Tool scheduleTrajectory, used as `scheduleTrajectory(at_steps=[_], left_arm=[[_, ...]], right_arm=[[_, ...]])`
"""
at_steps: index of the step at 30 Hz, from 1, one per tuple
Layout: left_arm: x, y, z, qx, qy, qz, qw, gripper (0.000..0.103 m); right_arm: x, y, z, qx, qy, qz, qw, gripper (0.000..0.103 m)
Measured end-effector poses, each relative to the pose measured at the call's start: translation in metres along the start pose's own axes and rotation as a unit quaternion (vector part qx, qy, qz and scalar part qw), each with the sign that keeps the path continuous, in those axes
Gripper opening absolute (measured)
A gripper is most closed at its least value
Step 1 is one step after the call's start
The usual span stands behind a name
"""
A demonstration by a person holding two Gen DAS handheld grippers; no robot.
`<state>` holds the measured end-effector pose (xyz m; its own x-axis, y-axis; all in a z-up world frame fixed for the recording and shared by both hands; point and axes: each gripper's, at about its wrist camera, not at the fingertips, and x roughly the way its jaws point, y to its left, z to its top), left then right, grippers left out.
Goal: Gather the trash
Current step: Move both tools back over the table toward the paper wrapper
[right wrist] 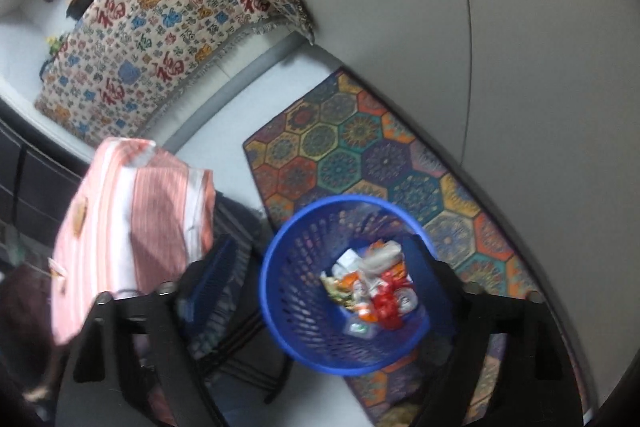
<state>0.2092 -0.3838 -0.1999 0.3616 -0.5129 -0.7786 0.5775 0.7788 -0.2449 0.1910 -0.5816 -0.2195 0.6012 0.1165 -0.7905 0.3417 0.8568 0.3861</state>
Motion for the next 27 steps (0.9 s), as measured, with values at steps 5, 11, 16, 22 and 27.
scheduleTrajectory(at_steps=[5, 11, 16, 22, 27], left_arm=[[-0.07, 0.036, -0.038, 0.006, -0.042, 0.072, 0.9965, 0.059], [-0.127, 0.113, -0.094, -0.07, -0.047, 0.154, 0.9844, 0.064], [-0.165, 0.182, -0.134, -0.135, -0.038, 0.229, 0.9633, 0.068], [-0.197, 0.246, -0.161, -0.184, -0.041, 0.271, 0.9441, 0.075], [-0.206, 0.276, -0.163, -0.162, -0.033, 0.258, 0.9517, 0.079]], right_arm=[[-0.02, 0.031, -0.007, -0.048, -0.045, -0.051, 0.997, 0.099], [-0.035, 0.097, -0.028, -0.128, -0.092, -0.05, 0.986, 0.1], [-0.037, 0.181, -0.073, -0.224, -0.111, 0.001, 0.968, 0.102], [0.0, 0.289, -0.145, -0.336, -0.038, 0.079, 0.938, 0.102], [0.033, 0.335, -0.172, -0.39, 0.001, 0.08, 0.917, 0.102]])
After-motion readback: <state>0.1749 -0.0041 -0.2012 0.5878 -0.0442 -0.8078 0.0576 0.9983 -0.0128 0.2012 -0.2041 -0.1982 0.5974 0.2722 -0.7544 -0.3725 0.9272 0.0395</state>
